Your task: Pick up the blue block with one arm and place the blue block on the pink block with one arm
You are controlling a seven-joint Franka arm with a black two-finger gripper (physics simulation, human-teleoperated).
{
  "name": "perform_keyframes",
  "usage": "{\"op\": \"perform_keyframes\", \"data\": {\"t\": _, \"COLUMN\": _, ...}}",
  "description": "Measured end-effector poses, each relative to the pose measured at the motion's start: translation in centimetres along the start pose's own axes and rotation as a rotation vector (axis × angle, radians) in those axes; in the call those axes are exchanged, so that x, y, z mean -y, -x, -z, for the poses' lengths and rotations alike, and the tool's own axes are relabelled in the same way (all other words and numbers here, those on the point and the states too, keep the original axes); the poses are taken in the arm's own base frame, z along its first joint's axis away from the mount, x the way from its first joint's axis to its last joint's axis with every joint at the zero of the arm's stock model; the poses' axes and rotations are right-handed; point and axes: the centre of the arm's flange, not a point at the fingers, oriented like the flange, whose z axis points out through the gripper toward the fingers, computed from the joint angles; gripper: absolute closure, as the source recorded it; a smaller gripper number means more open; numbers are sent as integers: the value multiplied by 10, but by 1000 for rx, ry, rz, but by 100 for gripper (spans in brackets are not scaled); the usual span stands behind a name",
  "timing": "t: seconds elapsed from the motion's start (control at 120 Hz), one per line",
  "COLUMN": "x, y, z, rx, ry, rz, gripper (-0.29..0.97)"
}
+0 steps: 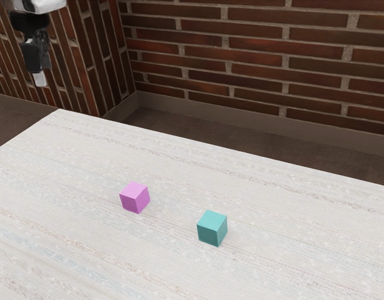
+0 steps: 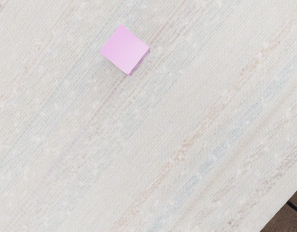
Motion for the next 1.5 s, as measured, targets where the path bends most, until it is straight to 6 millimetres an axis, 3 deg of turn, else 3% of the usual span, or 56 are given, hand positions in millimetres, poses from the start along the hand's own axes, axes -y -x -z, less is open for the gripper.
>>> {"op": "perform_keyframes", "data": {"t": 0.183, "x": 3, "y": 8, "z": 1, "rx": -1, "ry": 3, "rz": -125, "gripper": 0}}
{"op": "perform_keyframes", "data": {"t": 0.208, "x": 2, "y": 10, "z": 14, "rx": -15, "ry": -18, "rz": -138, "gripper": 0}}
{"op": "perform_keyframes", "data": {"t": 0.25, "x": -10, "y": 22, "z": 67, "rx": -62, "ry": -114, "rz": -151, "gripper": 0}}
{"op": "perform_keyframes", "data": {"t": 0.283, "x": -23, "y": 30, "z": 96, "rx": -84, "ry": -168, "rz": -164, "gripper": 0}}
{"op": "perform_keyframes", "data": {"t": 0.325, "x": -38, "y": 30, "z": 115, "rx": -96, "ry": -200, "rz": -199, "gripper": 0}}
{"op": "perform_keyframes", "data": {"t": 0.375, "x": -55, "y": 15, "z": 125, "rx": -101, "ry": -214, "rz": -264, "gripper": 0}}
{"op": "perform_keyframes", "data": {"t": 0.483, "x": -82, "y": -17, "z": 132, "rx": -101, "ry": -217, "rz": -394, "gripper": 0}}
{"op": "perform_keyframes", "data": {"t": 0.8, "x": -68, "y": -5, "z": 125, "rx": -51, "ry": -216, "rz": -436, "gripper": 0}}
{"op": "perform_keyframes", "data": {"t": 1.092, "x": -41, "y": -19, "z": 94, "rx": -34, "ry": -166, "rz": -488, "gripper": 0}}
{"op": "perform_keyframes", "data": {"t": 1.167, "x": -45, "y": -23, "z": 81, "rx": -16, "ry": -144, "rz": -502, "gripper": 0}}
{"op": "perform_keyframes", "data": {"t": 1.217, "x": -64, "y": -20, "z": 71, "rx": 16, "ry": -142, "rz": -505, "gripper": 0}}
{"op": "perform_keyframes", "data": {"t": 1.275, "x": -90, "y": -26, "z": 42, "rx": 59, "ry": -128, "rz": -529, "gripper": 0}}
{"op": "perform_keyframes", "data": {"t": 1.4, "x": -86, "y": -4, "z": -35, "rx": 45, "ry": -84, "rz": -494, "gripper": 0}}
{"op": "perform_keyframes", "data": {"t": 1.5, "x": -115, "y": -5, "z": -75, "rx": 24, "ry": -79, "rz": -526, "gripper": 0}}
